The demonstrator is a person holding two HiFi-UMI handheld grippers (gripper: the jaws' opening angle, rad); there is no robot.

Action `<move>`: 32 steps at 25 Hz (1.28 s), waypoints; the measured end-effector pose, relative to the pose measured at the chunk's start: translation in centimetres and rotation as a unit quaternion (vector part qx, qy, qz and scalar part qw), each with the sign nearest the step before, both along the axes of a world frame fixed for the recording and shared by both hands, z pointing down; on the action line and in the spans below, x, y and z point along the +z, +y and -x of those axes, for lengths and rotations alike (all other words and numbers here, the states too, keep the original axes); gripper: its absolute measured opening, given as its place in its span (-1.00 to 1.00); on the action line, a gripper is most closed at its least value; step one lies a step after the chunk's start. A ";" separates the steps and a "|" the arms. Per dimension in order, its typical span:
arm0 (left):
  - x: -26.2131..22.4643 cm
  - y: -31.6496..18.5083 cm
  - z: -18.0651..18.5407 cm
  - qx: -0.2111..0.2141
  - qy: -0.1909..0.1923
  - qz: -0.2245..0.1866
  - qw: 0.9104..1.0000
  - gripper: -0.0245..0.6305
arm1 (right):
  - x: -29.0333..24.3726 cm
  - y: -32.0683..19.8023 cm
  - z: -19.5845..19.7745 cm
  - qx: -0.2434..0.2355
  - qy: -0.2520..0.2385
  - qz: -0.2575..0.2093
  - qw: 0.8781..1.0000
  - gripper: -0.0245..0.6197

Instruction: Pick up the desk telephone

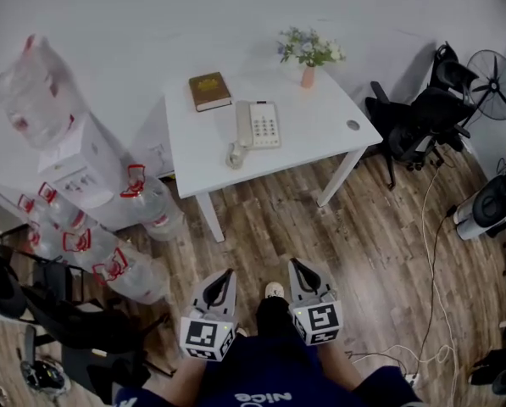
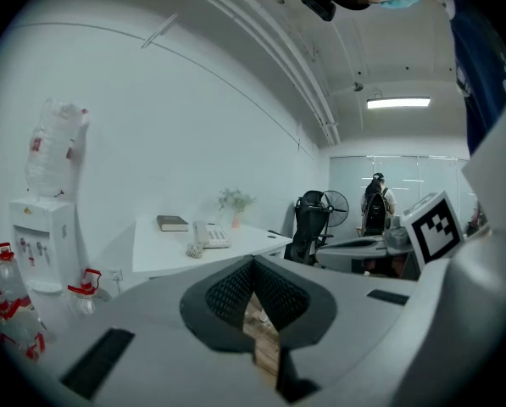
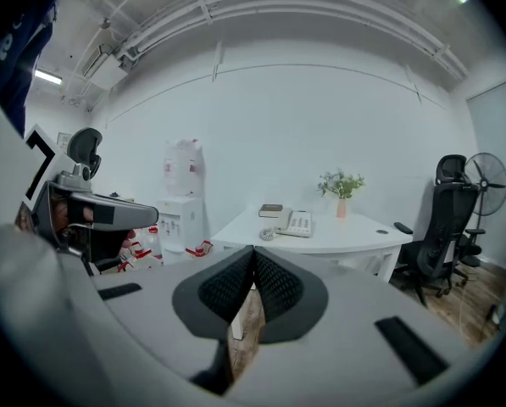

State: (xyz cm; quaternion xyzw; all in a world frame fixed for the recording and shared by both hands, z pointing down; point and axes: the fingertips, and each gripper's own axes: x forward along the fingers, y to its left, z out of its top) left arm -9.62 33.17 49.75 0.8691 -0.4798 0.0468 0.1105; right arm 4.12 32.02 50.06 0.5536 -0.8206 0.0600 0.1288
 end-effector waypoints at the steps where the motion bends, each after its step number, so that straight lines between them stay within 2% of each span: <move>1: 0.1 -1.0 -0.4 -0.004 0.000 0.004 1.000 -0.88 | 0.0 -1.2 -0.4 -0.004 -0.003 0.000 1.000 -0.86; 5: 0.1 -4.7 -1.7 -0.024 -0.001 0.013 1.000 -0.88 | 0.1 -5.3 -1.7 -0.020 -0.006 0.000 1.000 -0.86; 10: -0.6 -9.1 -3.4 -0.047 -0.003 0.006 0.999 -0.88 | -0.1 -10.2 -3.1 -0.038 -0.008 -0.004 0.999 -0.86; 20: -0.8 -14.6 -7.3 -0.088 0.005 0.010 0.996 -0.88 | -0.8 -17.2 -6.0 -0.088 0.000 -0.011 0.996 -0.86; 32: 0.5 -19.0 -9.8 -0.073 0.007 0.036 0.997 -0.87 | 0.5 -20.1 -8.4 -0.069 -0.011 0.014 0.997 -0.85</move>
